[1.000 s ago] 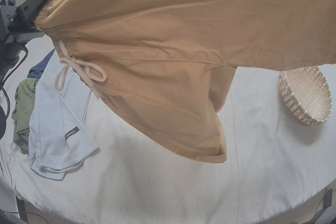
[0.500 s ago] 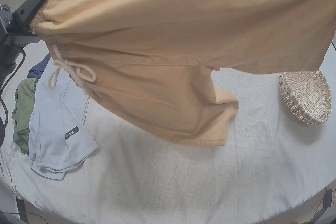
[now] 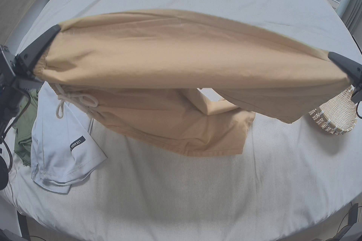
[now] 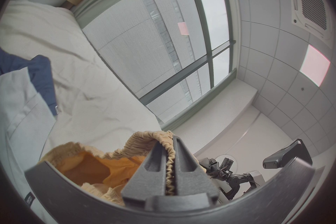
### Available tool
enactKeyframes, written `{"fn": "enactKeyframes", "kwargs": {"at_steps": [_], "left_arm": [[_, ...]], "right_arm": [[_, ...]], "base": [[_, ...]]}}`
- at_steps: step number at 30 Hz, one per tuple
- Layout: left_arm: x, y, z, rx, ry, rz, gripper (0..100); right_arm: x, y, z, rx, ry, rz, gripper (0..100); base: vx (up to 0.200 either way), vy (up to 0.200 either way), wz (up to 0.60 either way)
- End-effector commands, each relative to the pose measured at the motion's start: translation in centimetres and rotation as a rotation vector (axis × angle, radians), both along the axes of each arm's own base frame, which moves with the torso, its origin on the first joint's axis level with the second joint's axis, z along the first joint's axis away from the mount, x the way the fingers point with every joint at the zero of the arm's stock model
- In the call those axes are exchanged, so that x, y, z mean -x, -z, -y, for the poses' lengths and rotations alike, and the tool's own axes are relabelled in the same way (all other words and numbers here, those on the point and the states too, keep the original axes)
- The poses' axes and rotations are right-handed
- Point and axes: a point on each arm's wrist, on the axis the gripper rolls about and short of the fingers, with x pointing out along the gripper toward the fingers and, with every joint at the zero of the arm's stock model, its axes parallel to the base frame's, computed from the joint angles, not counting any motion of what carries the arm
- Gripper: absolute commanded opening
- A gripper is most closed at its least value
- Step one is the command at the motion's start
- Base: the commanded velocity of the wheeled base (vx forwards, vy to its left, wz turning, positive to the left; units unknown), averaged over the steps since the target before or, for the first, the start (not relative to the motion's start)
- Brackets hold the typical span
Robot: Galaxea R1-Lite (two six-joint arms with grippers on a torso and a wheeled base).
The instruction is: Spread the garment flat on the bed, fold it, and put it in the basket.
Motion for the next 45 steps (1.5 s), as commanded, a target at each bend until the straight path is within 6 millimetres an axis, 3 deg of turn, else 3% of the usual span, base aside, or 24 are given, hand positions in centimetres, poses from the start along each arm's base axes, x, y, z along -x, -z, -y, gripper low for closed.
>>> {"fn": "enactKeyframes", "kwargs": {"at_steps": [1,8,20,27,45], "left_arm": [[1.3,1.4,-0.6,0.001,-0.038,-0.041,0],[0.9,1.2,-0.6,0.000,-0.036,-0.035,0],[-5.5,0.2,0.0,0.007,-0.030,-0.018,0],[-8.6,0.2,0.4,0.008,-0.022,-0.010,0],[-18.5,2.3,2.2,0.021,-0.001,0.036,0]], "right_arm": [[-0.1,1.7,0.1,0.008,0.010,-0.028,0],[-1.4,1.8,0.0,0.007,0.015,-0.025,0],[-7.6,1.6,-0.6,-0.005,0.032,0.010,0],[-10.1,0.7,-0.9,-0.011,0.037,0.029,0],[-18.7,1.6,-1.2,-0.034,0.110,0.054,0]], "base": [[0.000,0.000,0.00],[0.000,0.000,0.00],[0.000,0.000,0.00],[0.000,0.000,0.00],[0.000,0.000,0.00]]}}
